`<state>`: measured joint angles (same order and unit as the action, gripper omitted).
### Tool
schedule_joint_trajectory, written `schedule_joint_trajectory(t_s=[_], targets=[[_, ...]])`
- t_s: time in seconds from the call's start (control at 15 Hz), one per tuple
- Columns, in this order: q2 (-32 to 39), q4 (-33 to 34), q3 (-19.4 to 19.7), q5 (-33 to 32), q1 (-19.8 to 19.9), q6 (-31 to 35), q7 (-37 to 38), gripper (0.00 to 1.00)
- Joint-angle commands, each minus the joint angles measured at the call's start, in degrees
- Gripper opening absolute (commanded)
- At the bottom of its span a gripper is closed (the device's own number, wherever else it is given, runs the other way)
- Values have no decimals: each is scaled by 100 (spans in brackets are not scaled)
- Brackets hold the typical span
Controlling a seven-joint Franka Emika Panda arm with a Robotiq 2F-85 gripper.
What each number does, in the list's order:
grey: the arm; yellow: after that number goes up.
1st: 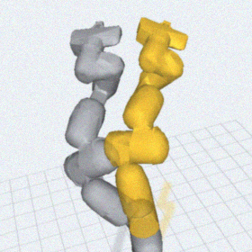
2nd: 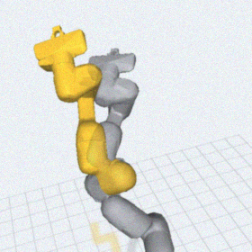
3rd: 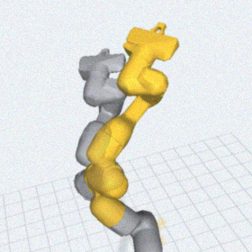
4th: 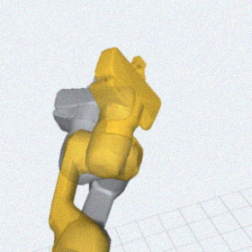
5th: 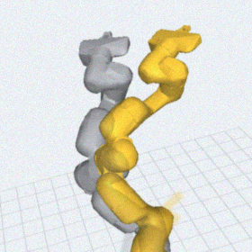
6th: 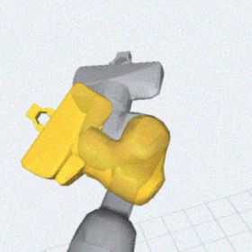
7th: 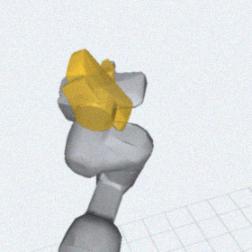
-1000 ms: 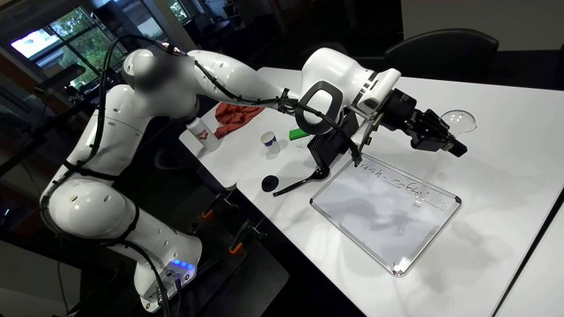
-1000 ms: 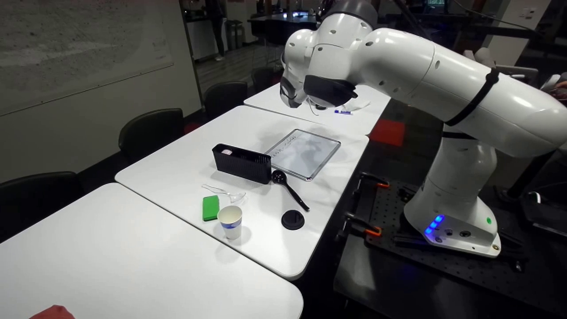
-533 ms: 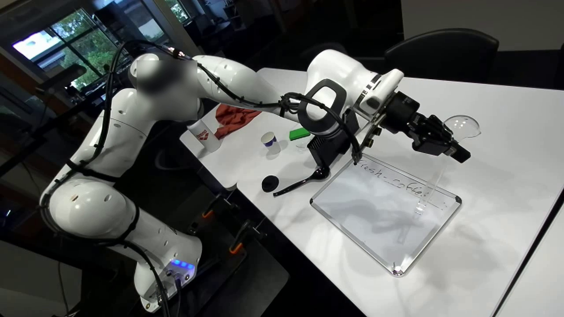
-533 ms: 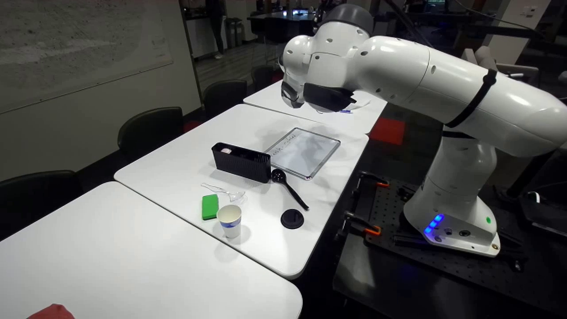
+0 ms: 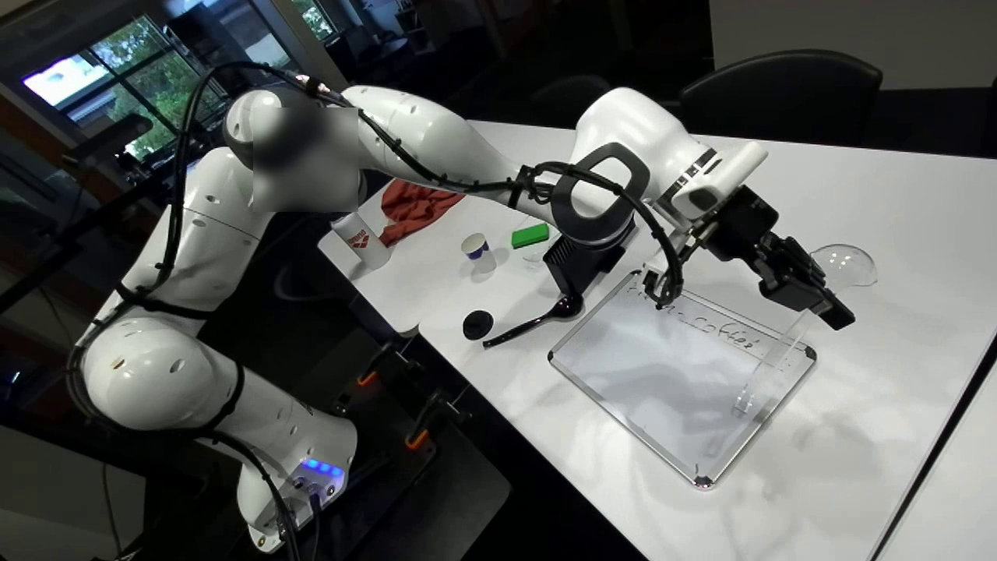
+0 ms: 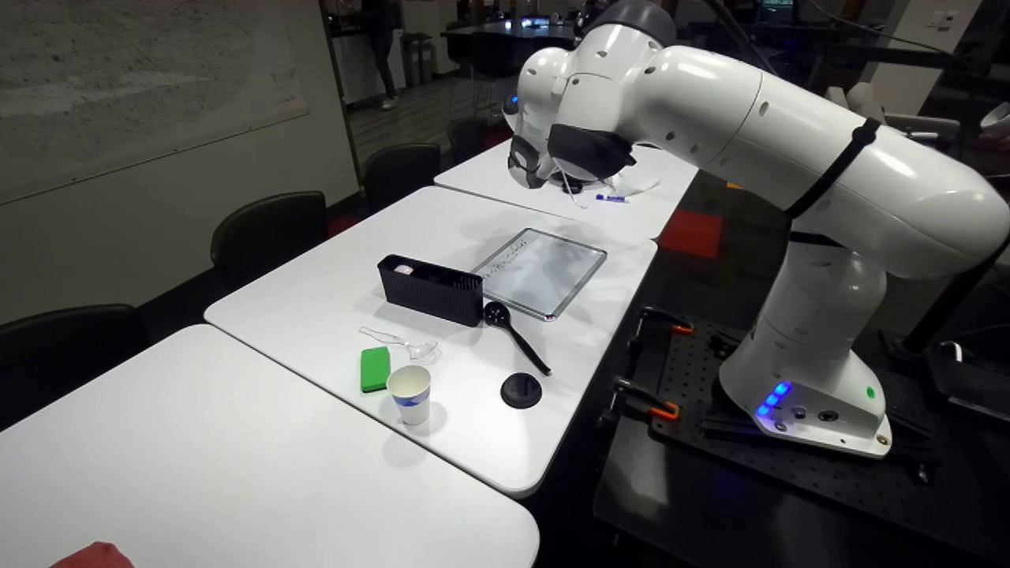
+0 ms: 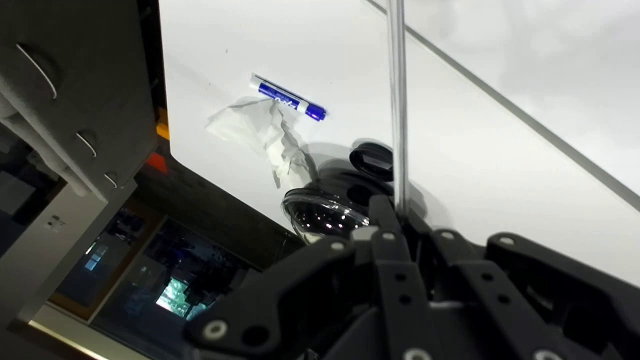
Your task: Remove the spoon and ladle from the rack, put them on the table, and then move the rack to the right
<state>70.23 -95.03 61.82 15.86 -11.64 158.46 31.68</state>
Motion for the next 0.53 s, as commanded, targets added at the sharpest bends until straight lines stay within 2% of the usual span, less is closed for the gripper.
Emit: schedule_joint_trajectory(t_s=[0.0, 0.47], targets=[[-757, 811, -785, -516, 1099, -860, -767, 1], [-875, 2376, -2314, -1410, 2780, -3152, -1625, 1]])
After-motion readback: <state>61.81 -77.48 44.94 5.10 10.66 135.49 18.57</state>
